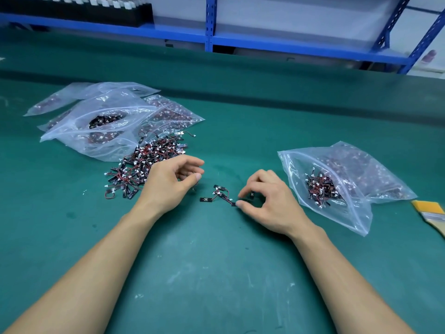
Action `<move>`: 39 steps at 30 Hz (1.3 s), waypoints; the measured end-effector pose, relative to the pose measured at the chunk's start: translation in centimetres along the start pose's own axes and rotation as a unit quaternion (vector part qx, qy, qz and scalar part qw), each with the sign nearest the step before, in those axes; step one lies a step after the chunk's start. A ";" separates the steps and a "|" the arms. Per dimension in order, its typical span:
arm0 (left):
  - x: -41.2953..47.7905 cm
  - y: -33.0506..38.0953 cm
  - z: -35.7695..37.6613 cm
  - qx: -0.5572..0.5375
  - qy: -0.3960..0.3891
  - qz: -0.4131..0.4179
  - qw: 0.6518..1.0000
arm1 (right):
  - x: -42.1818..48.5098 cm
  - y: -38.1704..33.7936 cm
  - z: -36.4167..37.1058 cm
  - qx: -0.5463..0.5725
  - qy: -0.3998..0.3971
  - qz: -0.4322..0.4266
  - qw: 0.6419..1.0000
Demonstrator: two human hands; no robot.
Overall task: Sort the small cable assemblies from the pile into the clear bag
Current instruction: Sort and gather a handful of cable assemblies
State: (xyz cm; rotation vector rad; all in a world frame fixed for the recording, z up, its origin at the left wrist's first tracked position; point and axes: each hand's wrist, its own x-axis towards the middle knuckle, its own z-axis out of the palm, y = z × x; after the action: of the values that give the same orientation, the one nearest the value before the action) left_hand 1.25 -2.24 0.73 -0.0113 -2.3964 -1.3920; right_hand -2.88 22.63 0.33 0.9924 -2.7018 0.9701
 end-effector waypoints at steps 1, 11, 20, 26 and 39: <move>0.0 0.0 0.0 0.009 0.004 -0.002 1.000 | 0.0 0.0 0.1 -0.004 -0.012 -0.007 1.000; -0.1 0.1 0.2 0.107 -0.005 0.020 0.994 | 0.0 -0.1 -0.3 0.001 -0.045 -0.045 0.998; -0.5 0.4 0.5 0.160 -0.041 0.089 0.982 | 0.4 0.2 -0.2 0.136 0.076 0.043 0.987; -0.8 0.6 0.9 0.151 -0.091 0.110 0.978 | 0.6 0.7 0.6 0.103 0.125 0.136 0.977; -0.8 0.4 1.4 0.167 -0.144 0.149 0.964 | 0.4 1.8 -0.4 -0.015 0.021 0.104 0.994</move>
State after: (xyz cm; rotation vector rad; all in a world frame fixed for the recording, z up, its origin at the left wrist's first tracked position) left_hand 1.70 -0.72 0.23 -0.4972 -2.6961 -0.8892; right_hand -4.32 23.72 -0.18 0.6864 -2.8178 0.9665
